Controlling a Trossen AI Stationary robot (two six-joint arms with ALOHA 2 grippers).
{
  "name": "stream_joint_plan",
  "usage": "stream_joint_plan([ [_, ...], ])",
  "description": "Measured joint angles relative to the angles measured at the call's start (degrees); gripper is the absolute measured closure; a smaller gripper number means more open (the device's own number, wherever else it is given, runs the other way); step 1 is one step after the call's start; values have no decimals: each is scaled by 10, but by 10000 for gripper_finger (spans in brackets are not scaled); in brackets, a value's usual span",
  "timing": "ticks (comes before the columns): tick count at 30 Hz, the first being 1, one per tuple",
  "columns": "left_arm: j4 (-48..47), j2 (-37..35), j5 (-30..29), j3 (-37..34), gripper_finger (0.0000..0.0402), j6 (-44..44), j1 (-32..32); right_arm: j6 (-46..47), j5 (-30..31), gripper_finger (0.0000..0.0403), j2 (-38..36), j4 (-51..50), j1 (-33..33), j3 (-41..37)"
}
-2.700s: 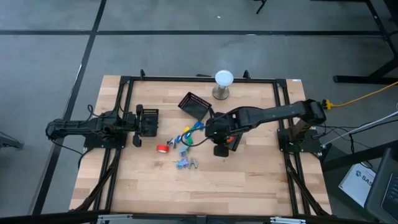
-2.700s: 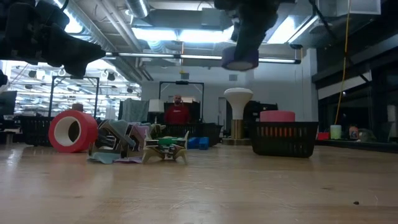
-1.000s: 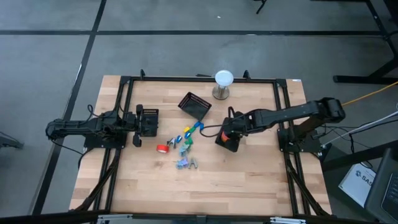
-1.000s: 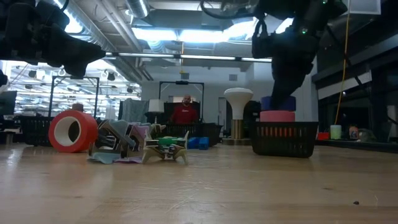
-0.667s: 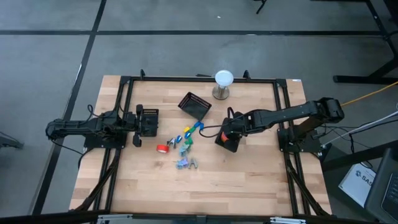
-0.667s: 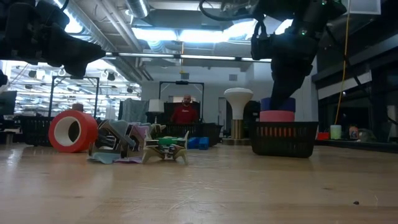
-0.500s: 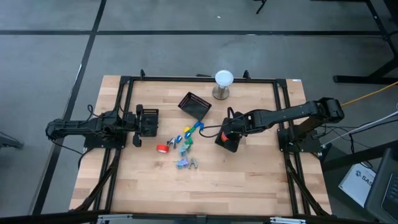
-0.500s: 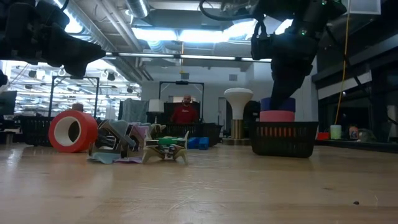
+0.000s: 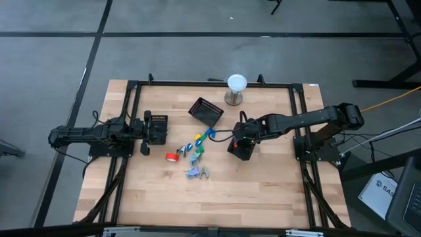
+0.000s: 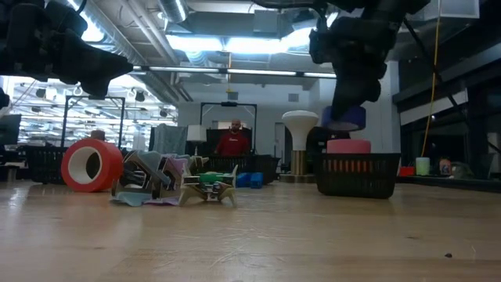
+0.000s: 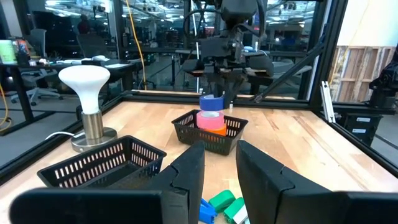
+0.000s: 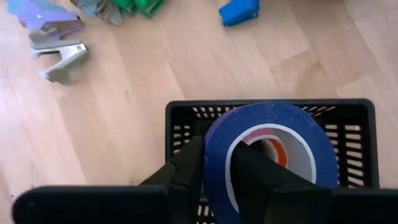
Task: Pick and place Stapler, Stapler remover, tape
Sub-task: Put the blue tape into the right black bin
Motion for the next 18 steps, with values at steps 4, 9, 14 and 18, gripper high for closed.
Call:
stream_joint_plan([
  [4,0,0,0,0,313,0,0,3,0,326,0,-19,0,0],
  [9,0,0,0,0,313,0,0,13,3,326,0,-20,0,0],
  [14,0,0,0,0,313,0,0,15,16,326,0,-25,0,0],
  [18,0,0,0,0,313,0,0,15,16,326,0,-28,0,-3],
])
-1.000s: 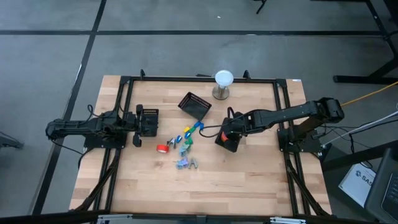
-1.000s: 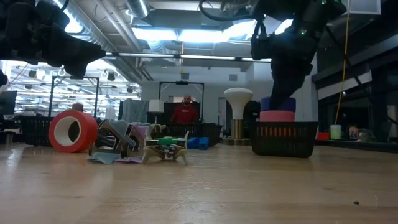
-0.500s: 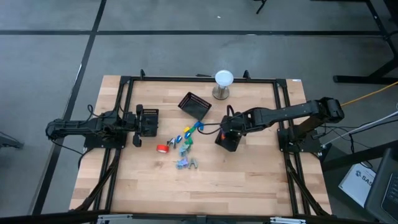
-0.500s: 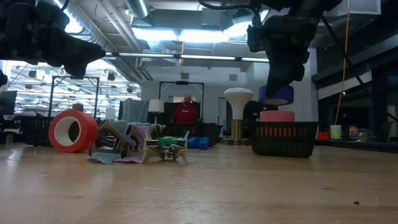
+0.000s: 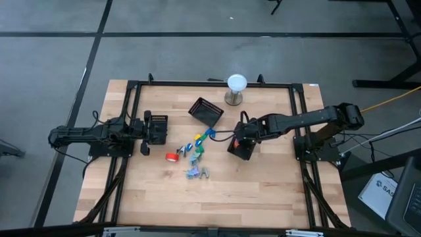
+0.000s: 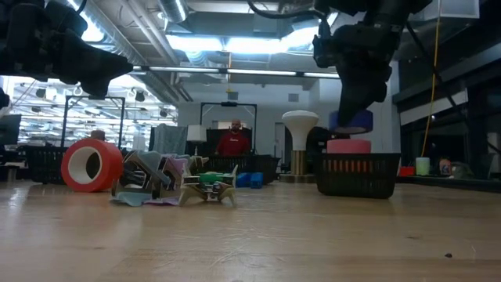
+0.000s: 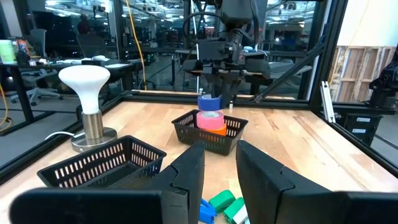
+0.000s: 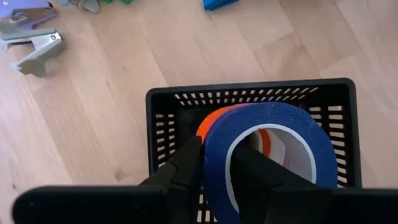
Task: Pick and place Stapler, Stapler remover, tape
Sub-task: Put the blue tape into the right black bin
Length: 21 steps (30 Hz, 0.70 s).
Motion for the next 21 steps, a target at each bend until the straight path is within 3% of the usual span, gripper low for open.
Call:
stream_joint_plan([
  [21,0,0,0,0,313,0,0,-17,-5,326,0,43,0,-34],
])
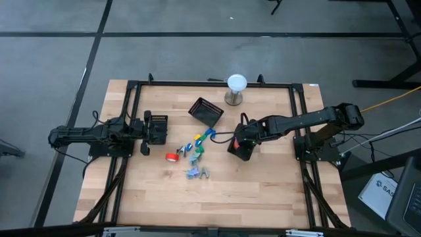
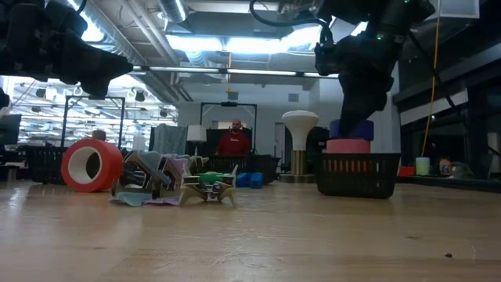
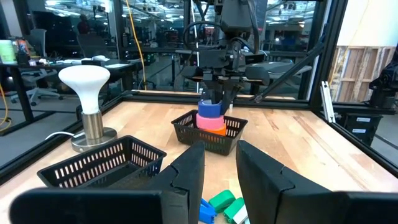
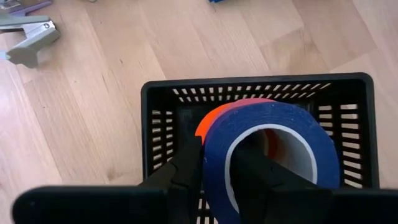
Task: Pick and place Stapler, Stapler remover, tape
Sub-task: Put the blue tape into the right black bin
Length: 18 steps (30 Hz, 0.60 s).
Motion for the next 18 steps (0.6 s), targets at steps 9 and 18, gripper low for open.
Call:
stream_joint_plan([
  [9,0,0,0,0,313,0,0,-17,-15,326,0,-7,0,22],
  [18,0,0,0,0,313,0,0,-28,-13,326,0,-8,0,34],
])
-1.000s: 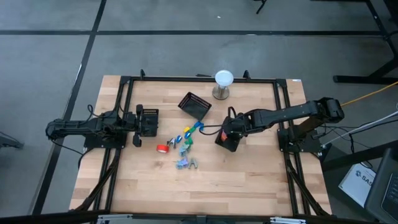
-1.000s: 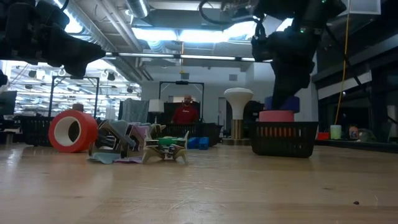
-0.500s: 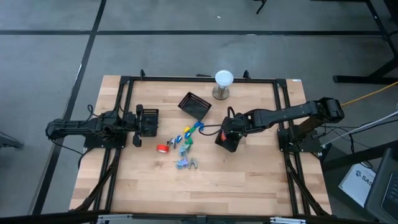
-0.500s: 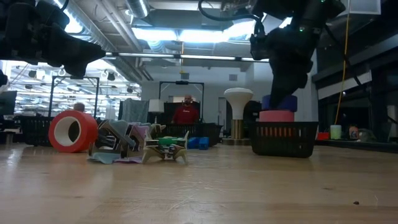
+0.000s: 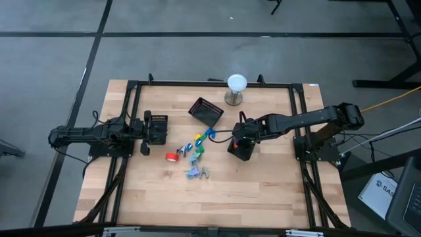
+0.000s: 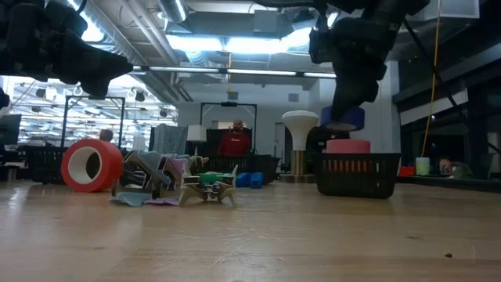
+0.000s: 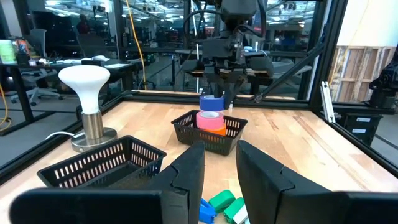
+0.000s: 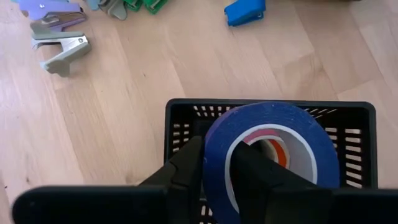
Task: Pick and place Stapler, Stapler remover, tape
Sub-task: Put the blue tape into the right black bin
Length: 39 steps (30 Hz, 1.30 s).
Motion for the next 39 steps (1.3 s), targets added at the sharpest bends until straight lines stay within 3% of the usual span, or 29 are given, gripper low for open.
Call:
stream_joint_plan([
  [39,0,0,0,0,313,0,0,29,4,317,0,17,0,-40],
])
